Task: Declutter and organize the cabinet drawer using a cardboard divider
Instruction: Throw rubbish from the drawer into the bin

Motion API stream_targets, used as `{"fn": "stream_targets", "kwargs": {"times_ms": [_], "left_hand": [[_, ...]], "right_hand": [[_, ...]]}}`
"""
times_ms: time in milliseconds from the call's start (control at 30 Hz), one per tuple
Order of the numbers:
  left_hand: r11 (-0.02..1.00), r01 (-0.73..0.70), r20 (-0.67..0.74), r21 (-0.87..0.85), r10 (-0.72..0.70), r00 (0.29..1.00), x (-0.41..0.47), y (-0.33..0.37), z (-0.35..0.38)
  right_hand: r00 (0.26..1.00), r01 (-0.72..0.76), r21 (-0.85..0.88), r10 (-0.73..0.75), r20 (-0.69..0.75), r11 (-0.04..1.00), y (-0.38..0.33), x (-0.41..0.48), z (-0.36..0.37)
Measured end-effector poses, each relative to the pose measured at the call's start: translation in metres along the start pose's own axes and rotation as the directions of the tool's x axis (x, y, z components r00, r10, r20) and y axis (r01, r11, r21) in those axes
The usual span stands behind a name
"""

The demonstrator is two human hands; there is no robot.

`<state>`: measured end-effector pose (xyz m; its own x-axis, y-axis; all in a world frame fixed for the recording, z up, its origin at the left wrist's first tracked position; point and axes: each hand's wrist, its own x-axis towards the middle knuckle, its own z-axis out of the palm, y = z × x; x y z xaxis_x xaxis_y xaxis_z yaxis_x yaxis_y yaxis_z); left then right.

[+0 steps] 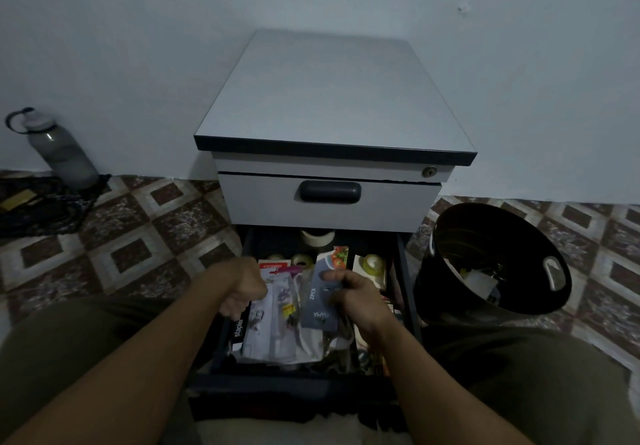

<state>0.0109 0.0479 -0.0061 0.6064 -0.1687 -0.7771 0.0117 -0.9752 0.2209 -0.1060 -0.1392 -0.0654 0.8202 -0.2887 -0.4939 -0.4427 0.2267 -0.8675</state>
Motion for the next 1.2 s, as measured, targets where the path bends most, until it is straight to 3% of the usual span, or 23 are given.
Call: {"fn": "stream_targets", "kwargs": {"times_ms": [167,367,433,500,600,667,833,933,1067,1200], "left_hand": [[0.975,0.051,0.008,0.216,-0.053,0.999,0.004,0.007,0.018],[0.95,-0.015,-0.051,0.313,0.033,0.998,0.011,0.004,0.03],[0.981,-0.065,-0.042,0.182,0.074,0.996,0.014,-0.002,0.029],[0.988,-0.135,-0.068,-0.072,0.13,0.989,0.015,-0.008,0.023],[0.852,-0.297,-0.149,-0.431,0.257,0.955,0.009,-0.011,0.018],[0.767,-0.346,-0.169,-0.54,0.304,0.938,0.008,-0.012,0.023],[0.892,-0.375,-0.244,-0.253,0.316,0.917,0.017,-0.011,0.047],[0.871,-0.361,-0.202,-0.333,0.308,0.93,0.016,-0.005,0.06],[0.855,-0.336,-0.175,-0.396,0.289,0.941,0.017,-0.003,0.077],[0.831,-0.331,-0.219,-0.447,0.257,0.941,0.015,-0.001,0.081]], "right_hand": [[0.999,0.026,-0.148,-0.022,0.024,0.989,0.012,-0.004,0.001],[1.0,0.032,-0.068,-0.031,0.003,0.997,0.011,-0.006,-0.004],[1.0,0.023,-0.025,-0.023,-0.001,0.999,0.01,-0.007,-0.006],[1.0,0.008,0.024,-0.007,-0.011,1.0,0.009,-0.009,-0.007],[1.0,-0.001,0.092,0.004,-0.028,0.996,0.008,-0.007,-0.009],[0.999,0.004,0.134,0.0,-0.034,0.991,0.008,-0.006,-0.009],[0.999,0.04,0.017,-0.04,-0.02,0.999,0.01,-0.009,-0.011],[0.996,0.085,-0.005,-0.085,-0.027,0.996,0.016,-0.008,-0.009],[0.982,0.175,-0.193,-0.186,-0.042,0.966,0.018,-0.01,-0.007],[0.986,0.139,-0.138,-0.15,-0.075,0.981,0.017,-0.01,-0.007]]}}
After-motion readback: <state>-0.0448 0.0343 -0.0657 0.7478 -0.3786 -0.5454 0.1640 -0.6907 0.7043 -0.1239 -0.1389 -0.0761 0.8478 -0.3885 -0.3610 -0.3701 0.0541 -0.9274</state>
